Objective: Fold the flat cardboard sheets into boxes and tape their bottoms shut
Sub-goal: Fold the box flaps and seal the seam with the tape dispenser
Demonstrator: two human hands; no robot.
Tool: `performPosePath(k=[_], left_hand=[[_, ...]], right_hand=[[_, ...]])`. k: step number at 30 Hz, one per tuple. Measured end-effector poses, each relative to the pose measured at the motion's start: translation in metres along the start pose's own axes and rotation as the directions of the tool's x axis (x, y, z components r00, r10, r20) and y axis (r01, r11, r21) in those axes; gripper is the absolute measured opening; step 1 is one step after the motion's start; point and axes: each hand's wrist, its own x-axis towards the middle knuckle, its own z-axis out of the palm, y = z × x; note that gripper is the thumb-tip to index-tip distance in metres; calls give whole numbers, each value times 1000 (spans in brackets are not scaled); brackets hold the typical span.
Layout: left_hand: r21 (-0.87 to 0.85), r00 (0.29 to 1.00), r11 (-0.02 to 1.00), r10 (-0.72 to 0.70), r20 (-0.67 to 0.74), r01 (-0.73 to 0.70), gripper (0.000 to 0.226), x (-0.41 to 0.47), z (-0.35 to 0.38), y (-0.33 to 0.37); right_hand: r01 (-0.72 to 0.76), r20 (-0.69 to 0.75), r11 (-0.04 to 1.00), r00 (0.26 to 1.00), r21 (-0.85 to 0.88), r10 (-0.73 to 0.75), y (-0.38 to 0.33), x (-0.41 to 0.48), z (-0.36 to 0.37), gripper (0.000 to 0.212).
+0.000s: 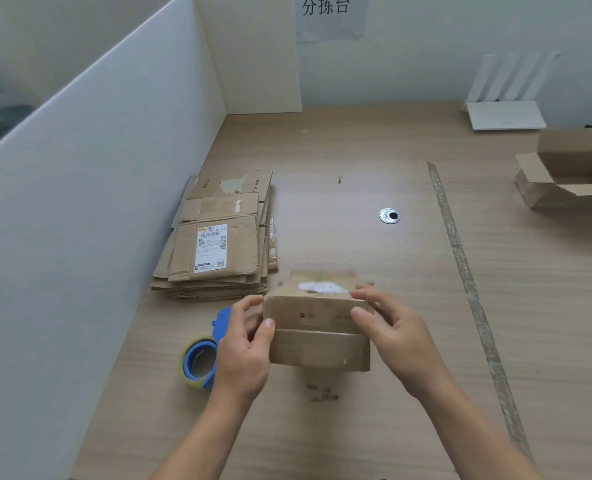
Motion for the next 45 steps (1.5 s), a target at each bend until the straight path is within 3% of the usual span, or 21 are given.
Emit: performPosePath(k=[3,6,11,15,20,22,26,31,34,36,40,45], left_hand=[[-147,999,989,32,10,-30,43,2,4,8],[-199,999,980,-1,41,10,32,4,12,19],[-139,1000,990,20,20,-17,32,0,18,16],[-114,997,991,67,-40,-71,25,-2,16,16],[-252,998,967,21,-66,-38,12,2,16,16],[-286,995,958,-24,-100,-6,26,2,18,19],[-323,983,944,-116,-141,65,44,7,19,19],[-265,976,960,-138,-172,89,16,9,18,22],[-259,979,959,-156,-132,118,16,9,14,24],[-219,991,972,-105,-82,85,13,6,11,28],[-69,991,997,54,121,-46,36,-3,7,35],[84,982,993,68,174,-84,52,1,1,29]], right_hand=[[73,-5,997,997,21,-72,-5,-1,-2,14],[96,-64,995,994,25,-94,-1,-2,4,13],[114,5,993,993,-13,-114,5,-8,9,31],[208,62,973,977,-104,-202,5,-7,6,31],[373,21,919,927,-132,-373,3,1,7,26],[407,14,903,913,-136,-409,3,2,11,26],[404,0,906,913,-126,-408,8,-1,16,24],[381,-33,920,922,-88,-385,1,-7,14,30],[381,10,924,925,-36,-381,-6,-5,0,44],[394,11,916,919,-75,-394,-11,0,-9,36],[253,-100,967,962,-16,-254,-22,8,-18,15],[167,-56,980,983,-108,-174,-29,10,-17,13]])
